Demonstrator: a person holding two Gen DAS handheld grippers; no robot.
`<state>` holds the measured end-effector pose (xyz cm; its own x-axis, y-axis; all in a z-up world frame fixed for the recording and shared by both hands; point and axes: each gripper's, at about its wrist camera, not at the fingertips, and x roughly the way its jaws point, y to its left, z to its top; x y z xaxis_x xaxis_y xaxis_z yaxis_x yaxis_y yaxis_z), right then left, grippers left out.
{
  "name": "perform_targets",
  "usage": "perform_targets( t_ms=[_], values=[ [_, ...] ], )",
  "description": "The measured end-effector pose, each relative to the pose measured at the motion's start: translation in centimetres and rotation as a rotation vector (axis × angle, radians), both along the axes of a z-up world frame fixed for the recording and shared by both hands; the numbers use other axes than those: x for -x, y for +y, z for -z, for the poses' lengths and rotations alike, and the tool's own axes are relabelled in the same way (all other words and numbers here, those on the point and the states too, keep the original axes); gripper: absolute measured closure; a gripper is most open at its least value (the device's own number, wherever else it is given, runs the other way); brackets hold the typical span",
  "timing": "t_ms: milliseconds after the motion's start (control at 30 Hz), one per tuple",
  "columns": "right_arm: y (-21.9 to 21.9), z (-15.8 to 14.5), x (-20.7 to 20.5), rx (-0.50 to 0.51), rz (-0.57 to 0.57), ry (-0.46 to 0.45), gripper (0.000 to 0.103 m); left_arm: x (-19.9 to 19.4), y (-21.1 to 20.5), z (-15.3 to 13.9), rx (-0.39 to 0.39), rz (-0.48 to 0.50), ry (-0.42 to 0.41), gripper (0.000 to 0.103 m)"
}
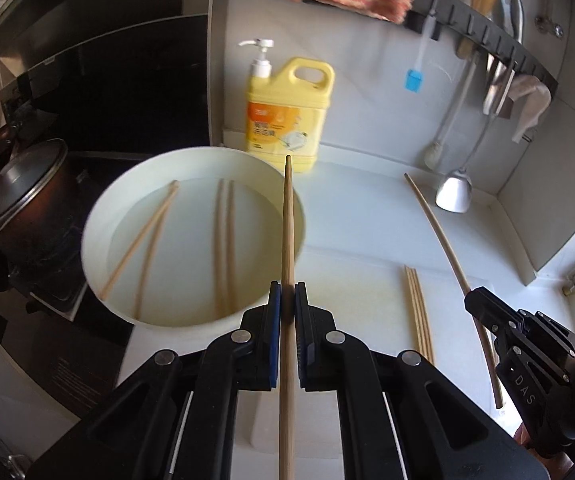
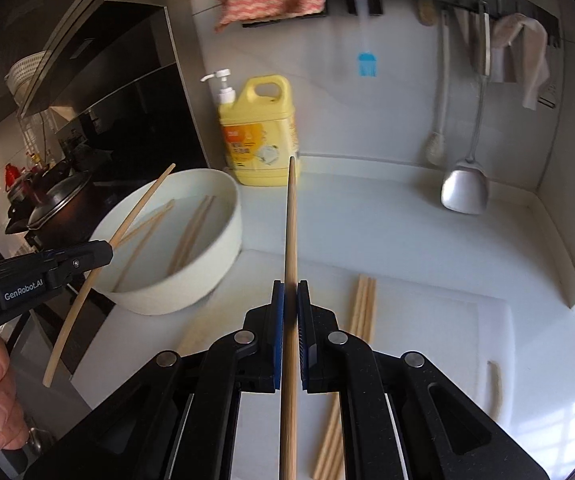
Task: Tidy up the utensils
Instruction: 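Lift both held chopsticks and carry them over the water basin, then lower the chopsticks into the basin and open both tools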
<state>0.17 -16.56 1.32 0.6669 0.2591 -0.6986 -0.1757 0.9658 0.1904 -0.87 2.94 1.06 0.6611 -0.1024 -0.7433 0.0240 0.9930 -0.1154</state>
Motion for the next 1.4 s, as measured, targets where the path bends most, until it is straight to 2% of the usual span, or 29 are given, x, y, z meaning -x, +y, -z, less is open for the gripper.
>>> perform_targets(
  t_ms=[100, 233, 500, 900, 1133, 1400],
  values=[
    [4.6, -0.5, -2.4, -0.029, -0.027, -0.010, 0.097, -1.5, 4.0, -0.3, -0.017, -0.018, -0.006, 0.096],
    [9.8, 0.1, -5.8, -0.067, -0.024, 0.021, 0.097, -4.7, 9.2, 0.0, -0.024, -0.001, 0.014, 0.096],
    [16.8, 2.7, -11.0, -0.080, 0.046, 0.103, 0.097, -10.6, 14.7, 4.0, -0.030, 0.072, 0.103, 0.096],
    [19.3, 6.3, -15.3, -0.063, 0.054, 0.205, 0.097, -14.6, 15.8, 8.7, 0.005, 0.098, 0.215, 0.096],
    [19.4, 8.2, -17.3, -0.051, 0.044, 0.274, 0.097, -16.0, 15.1, 9.5, 0.012, 0.092, 0.217, 0.095],
    [19.6, 9.9, -18.8, -0.056, 0.035, 0.331, 0.097, -17.8, 14.7, 11.4, 0.012, 0.084, 0.284, 0.095]
  ],
)
